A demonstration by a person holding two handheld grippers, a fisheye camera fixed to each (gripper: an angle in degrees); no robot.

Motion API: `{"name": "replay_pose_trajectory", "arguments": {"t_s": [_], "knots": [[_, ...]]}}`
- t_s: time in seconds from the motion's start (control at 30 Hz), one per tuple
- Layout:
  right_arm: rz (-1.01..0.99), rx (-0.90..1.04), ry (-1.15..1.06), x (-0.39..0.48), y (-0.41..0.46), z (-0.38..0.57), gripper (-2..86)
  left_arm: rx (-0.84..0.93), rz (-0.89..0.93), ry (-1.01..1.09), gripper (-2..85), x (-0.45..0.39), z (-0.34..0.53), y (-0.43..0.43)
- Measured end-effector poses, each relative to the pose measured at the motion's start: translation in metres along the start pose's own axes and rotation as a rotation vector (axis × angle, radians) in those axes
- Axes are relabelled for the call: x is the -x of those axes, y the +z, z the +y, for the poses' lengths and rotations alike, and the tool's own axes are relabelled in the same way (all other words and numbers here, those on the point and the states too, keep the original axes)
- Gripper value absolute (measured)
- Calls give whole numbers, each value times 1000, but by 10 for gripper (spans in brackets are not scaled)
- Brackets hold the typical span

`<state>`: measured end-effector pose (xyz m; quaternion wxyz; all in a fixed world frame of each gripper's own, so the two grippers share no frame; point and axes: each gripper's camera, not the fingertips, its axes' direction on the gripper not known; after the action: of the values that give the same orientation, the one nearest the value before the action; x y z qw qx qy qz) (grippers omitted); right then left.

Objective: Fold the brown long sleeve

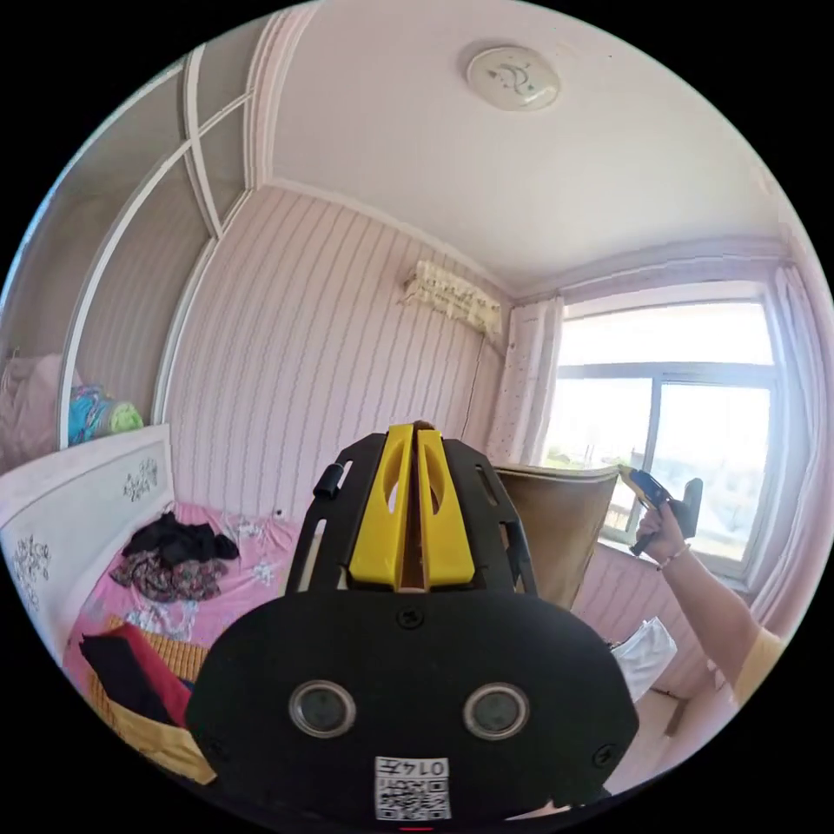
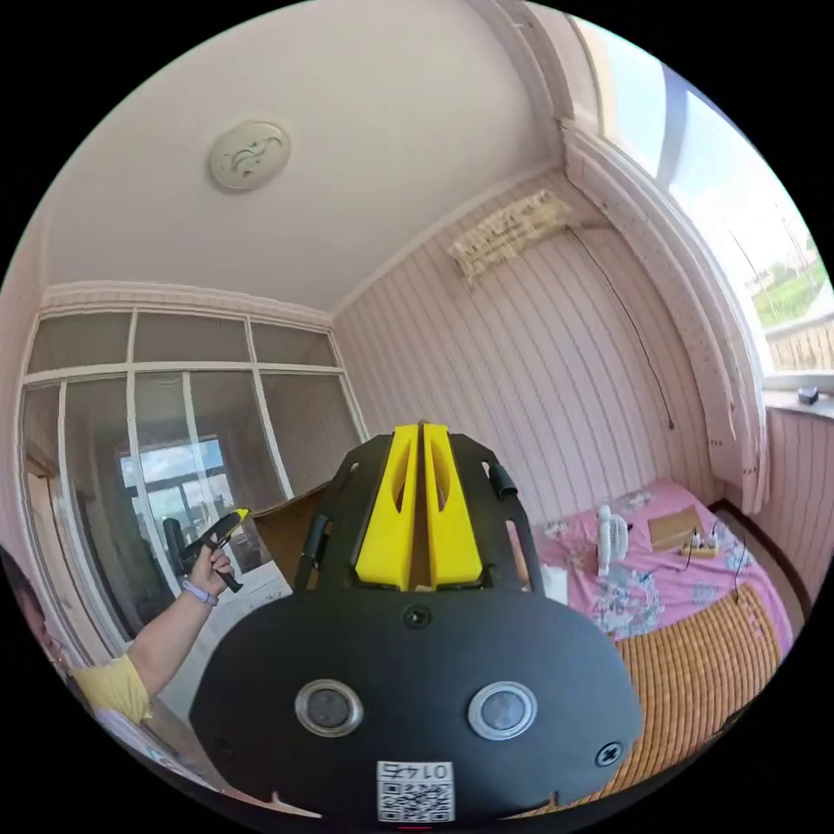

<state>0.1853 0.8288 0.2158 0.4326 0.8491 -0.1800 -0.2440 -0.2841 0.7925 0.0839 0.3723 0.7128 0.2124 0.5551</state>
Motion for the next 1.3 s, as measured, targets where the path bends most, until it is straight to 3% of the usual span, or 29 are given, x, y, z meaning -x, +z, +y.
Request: {"name": "replay_pose_trajectory", "arguments": {"t_s": [0.1, 0.2, 0.37, 0.53, 0.77, 1.07, 1.3], "knots": [[-35, -51, -117, 10, 9, -5, 4, -103, 20, 111, -10, -14, -19, -5], [-52, 24, -148, -10, 23, 37, 4, -27, -17, 151, -10, 1, 9, 11], [28, 319, -52, -70, 35, 167, 4, 286, 3, 82, -10, 61, 149, 50], [172, 748, 75, -134, 42, 346, 5, 629, -28, 15, -10, 93, 318, 73], [280, 1027, 313, -182, 38, 481, 4, 990, -109, -247, -10, 130, 484, 74], [350, 1145, 345, -181, 16, 521, 5, 1179, -97, -186, -9, 132, 519, 85], [393, 1182, 300, -169, 25, 525, 14, 1203, -96, -221, 12, 144, 518, 96]]}}
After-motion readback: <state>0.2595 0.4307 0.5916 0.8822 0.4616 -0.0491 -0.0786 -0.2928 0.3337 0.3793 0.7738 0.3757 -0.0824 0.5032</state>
